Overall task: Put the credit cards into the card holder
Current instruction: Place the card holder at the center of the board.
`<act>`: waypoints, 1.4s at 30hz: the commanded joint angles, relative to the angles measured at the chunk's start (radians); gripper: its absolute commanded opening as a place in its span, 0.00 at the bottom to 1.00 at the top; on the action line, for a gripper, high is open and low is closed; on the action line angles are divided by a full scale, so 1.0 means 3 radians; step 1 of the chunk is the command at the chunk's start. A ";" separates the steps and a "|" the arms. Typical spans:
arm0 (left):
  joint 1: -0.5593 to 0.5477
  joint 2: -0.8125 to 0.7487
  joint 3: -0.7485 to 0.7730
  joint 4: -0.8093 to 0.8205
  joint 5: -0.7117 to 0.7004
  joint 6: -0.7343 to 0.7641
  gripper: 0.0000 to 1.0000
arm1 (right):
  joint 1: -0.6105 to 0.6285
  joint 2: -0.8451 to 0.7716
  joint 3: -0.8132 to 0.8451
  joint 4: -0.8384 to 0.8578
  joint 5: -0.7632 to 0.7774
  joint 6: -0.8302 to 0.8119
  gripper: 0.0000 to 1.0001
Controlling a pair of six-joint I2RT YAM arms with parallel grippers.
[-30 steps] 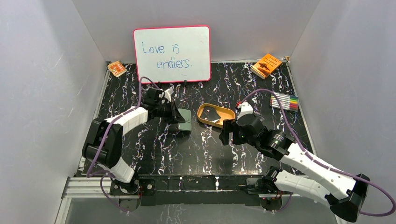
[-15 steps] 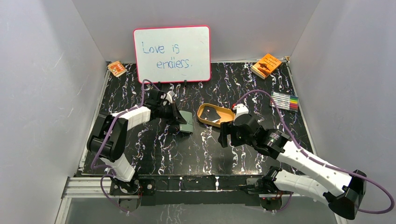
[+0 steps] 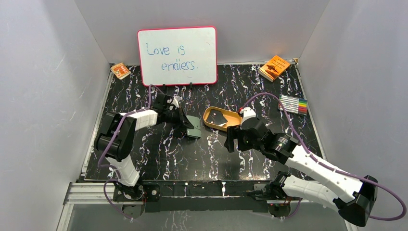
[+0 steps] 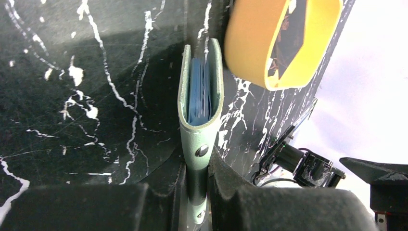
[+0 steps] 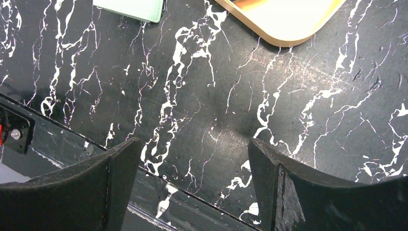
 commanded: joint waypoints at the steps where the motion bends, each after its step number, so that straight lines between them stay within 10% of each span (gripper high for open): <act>1: 0.0011 0.0076 0.0088 -0.0203 0.0043 -0.0044 0.00 | -0.0001 -0.0080 0.0164 0.0105 -0.0031 0.0013 0.89; 10: 0.0011 0.0074 0.0159 -0.0556 -0.0303 0.0107 0.28 | -0.0001 -0.0115 0.0174 0.0095 -0.0068 0.0045 0.89; 42: -0.0194 -0.0609 0.0080 -0.1262 -0.1387 0.0259 0.58 | 0.0000 0.0176 0.0287 0.0217 -0.0289 -0.0022 0.89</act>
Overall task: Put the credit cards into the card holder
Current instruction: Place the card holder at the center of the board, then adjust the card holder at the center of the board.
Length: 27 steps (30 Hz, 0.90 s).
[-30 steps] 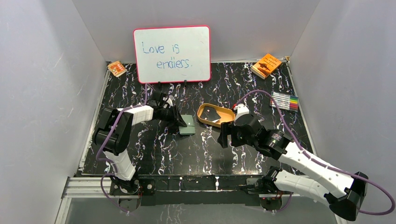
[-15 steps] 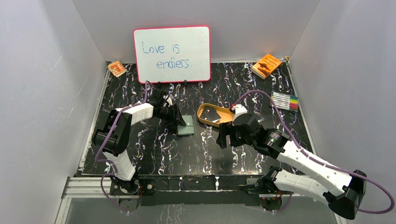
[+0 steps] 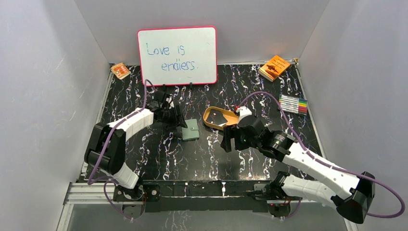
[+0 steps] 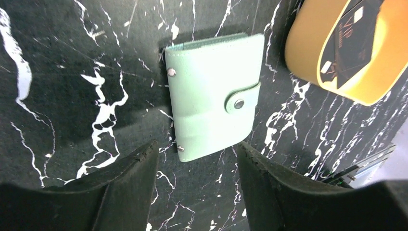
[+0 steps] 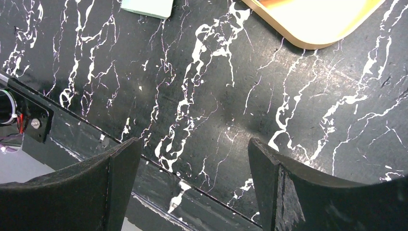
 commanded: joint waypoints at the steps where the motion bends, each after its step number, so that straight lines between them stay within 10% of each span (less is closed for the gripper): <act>1: -0.0112 -0.0061 -0.0145 -0.0061 -0.0156 -0.0039 0.58 | 0.0000 0.0067 0.0205 0.0164 -0.0081 -0.0033 0.89; 27: -0.0132 0.0599 0.0079 0.0305 0.0164 -0.0036 0.42 | 0.0000 0.0240 0.0343 0.0144 -0.0142 -0.0036 0.89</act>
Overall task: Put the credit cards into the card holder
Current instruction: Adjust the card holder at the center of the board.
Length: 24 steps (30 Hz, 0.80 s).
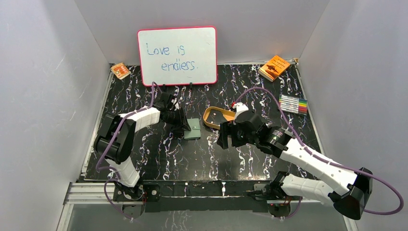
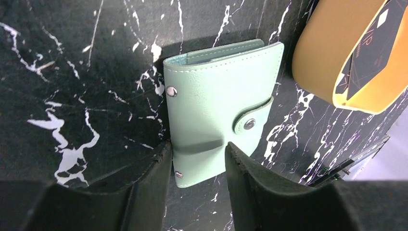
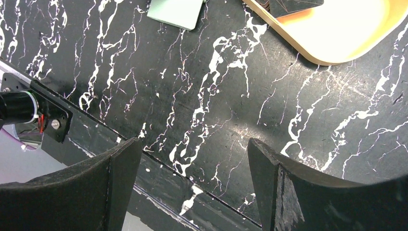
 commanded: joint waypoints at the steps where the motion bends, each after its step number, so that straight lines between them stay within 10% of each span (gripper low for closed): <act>1: -0.0010 0.0157 0.0085 -0.0012 0.0026 0.0045 0.42 | -0.0001 0.0015 0.0086 0.0107 -0.0011 -0.0023 0.88; 14: -0.0011 -0.0210 0.0061 -0.0145 -0.0377 0.0043 0.57 | -0.0003 0.0017 0.0125 0.0076 0.0093 -0.0042 0.89; 17: -0.0011 -0.0472 0.0016 -0.0266 -0.0568 -0.0027 0.89 | -0.0005 0.0023 0.0124 0.0084 0.0110 -0.0056 0.89; 24: -0.0014 -0.1195 -0.0281 -0.0398 -0.0701 -0.0201 0.91 | -0.0002 0.0049 0.0017 0.0190 0.0129 -0.0012 0.91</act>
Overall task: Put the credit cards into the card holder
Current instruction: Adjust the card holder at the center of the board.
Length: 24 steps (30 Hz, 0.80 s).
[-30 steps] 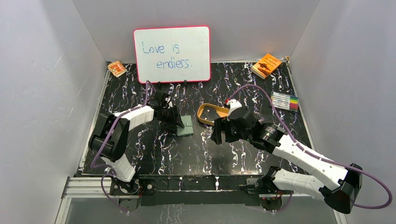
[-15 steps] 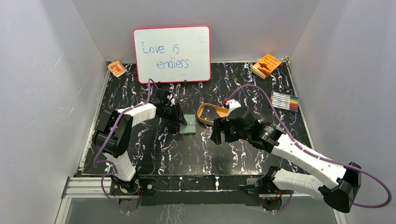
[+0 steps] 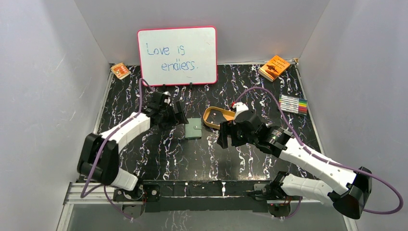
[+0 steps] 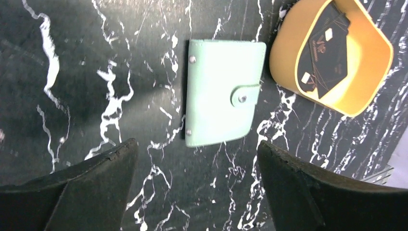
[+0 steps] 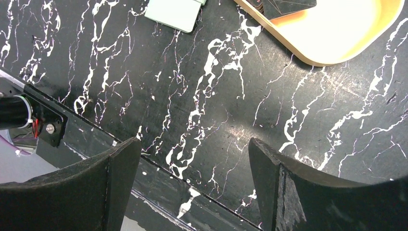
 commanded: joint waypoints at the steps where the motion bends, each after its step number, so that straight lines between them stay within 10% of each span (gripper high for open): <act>1: 0.0004 -0.0560 -0.0260 -0.0227 -0.0154 -0.0155 0.91 | -0.0002 0.0005 -0.0004 0.0219 0.0084 0.0017 0.91; 15: -0.0002 -0.1780 -0.0378 -0.0910 -0.0648 -0.0226 0.91 | -0.0004 0.0030 -0.0133 0.0502 0.1146 0.0651 0.98; 24: -0.0056 -0.1723 0.0797 -0.1623 -0.1315 0.0103 0.91 | -0.0037 0.0378 0.1151 0.0303 0.1592 -0.0443 0.98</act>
